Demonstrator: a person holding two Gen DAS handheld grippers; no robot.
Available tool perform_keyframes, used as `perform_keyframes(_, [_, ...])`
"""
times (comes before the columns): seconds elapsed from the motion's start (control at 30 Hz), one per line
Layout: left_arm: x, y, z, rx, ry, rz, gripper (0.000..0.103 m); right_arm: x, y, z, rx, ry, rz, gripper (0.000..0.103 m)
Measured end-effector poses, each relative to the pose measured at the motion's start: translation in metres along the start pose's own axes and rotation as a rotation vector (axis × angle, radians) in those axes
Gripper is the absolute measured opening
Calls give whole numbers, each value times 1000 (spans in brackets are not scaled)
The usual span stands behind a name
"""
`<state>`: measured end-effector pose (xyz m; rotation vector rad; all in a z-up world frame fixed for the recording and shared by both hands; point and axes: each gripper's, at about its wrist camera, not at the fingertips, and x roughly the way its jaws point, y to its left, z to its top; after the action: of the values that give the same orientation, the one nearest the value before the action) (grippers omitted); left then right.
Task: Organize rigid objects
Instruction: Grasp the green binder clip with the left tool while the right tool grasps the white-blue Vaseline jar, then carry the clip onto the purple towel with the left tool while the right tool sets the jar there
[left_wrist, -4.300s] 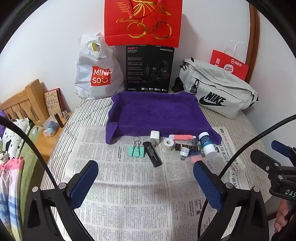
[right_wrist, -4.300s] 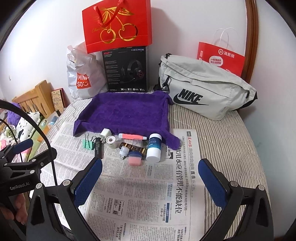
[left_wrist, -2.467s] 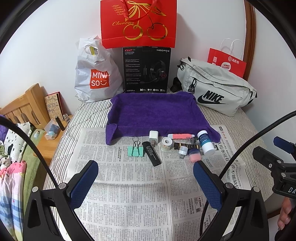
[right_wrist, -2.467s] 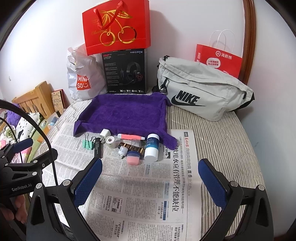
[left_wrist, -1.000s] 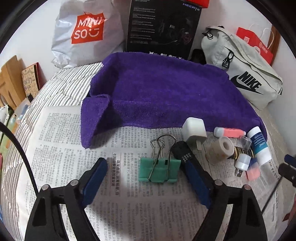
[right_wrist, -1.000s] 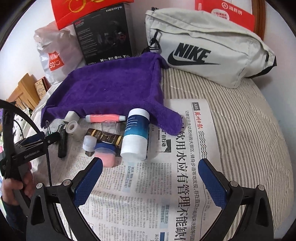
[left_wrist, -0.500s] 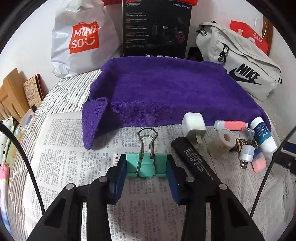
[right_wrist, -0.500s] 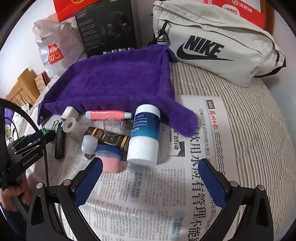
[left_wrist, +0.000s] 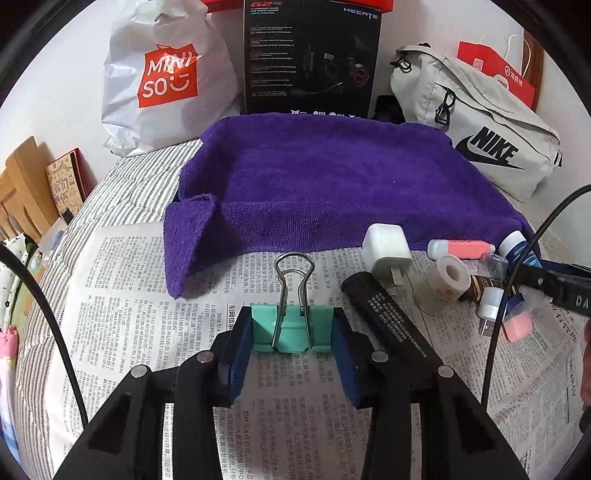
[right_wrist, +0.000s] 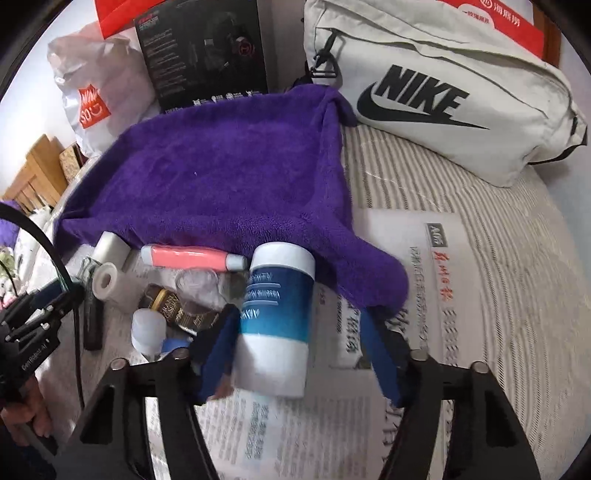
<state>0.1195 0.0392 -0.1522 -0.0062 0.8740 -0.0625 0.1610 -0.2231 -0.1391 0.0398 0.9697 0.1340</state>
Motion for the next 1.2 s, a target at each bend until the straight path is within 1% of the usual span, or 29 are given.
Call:
perform_keyframes(0.17, [1, -1, -1, -1, -2, -1, 39, 5, -3, 3, -7, 21, 5, 53])
perform_keyframes(0.3, [1, -1, -1, 1, -8, -5, 39, 12, 7, 5, -82, -2, -51, 51])
perform_keyframes(0.37, [1, 0, -1, 1, -8, -5, 39, 12, 9, 3, -105, -39, -59, 50])
perform_keyframes(0.47, [1, -1, -1, 2, -9, -5, 39, 10, 3, -5, -90, -91, -29, 51])
perform_keyframes(0.53, [0, 0, -1, 1, -9, -6, 39, 9, 4, -8, -94, -112, -32, 51])
perform_keyframes(0.6, [0, 0, -1, 1, -9, -7, 39, 9, 2, -7, -84, -112, -20, 51])
perform_keyframes(0.63, [0, 0, -1, 0, -10, -8, 39, 8, 2, -6, -83, -108, -22, 48])
perform_keyframes(0.67, [1, 0, -1, -1, -10, -9, 39, 7, 2, -7, -91, -102, -22, 38])
perform_keyframes(0.7, [0, 0, -1, 1, -10, -7, 39, 5, 2, -7, -101, -93, -18, 37])
perform_keyframes(0.83, [-2, -1, -1, 12, -5, -11, 39, -4, -2, -12, -79, -48, 26, 37])
perform_keyframes(0.87, [-4, 1, -1, 3, -2, -34, 39, -7, -3, -12, -77, -40, 38, 37])
perform_keyframes(0.9, [-7, 4, -2, -14, 7, -78, 39, -10, -3, -12, -77, -39, 44, 37])
perform_keyframes(0.93, [-9, 8, -3, -34, 23, -105, 39, -15, -3, -13, -79, -43, 47, 37])
perform_keyframes(1.0, [-16, 13, -3, -55, 31, -97, 39, -22, -1, -13, -92, -42, 53, 37])
perform_keyframes(1.1, [-29, 20, 0, -57, 26, -78, 39, -30, 4, -10, -107, -32, 69, 36])
perform_keyframes(1.2, [-42, 29, 8, -71, 17, -66, 39, -38, 9, -5, -123, -44, 93, 36])
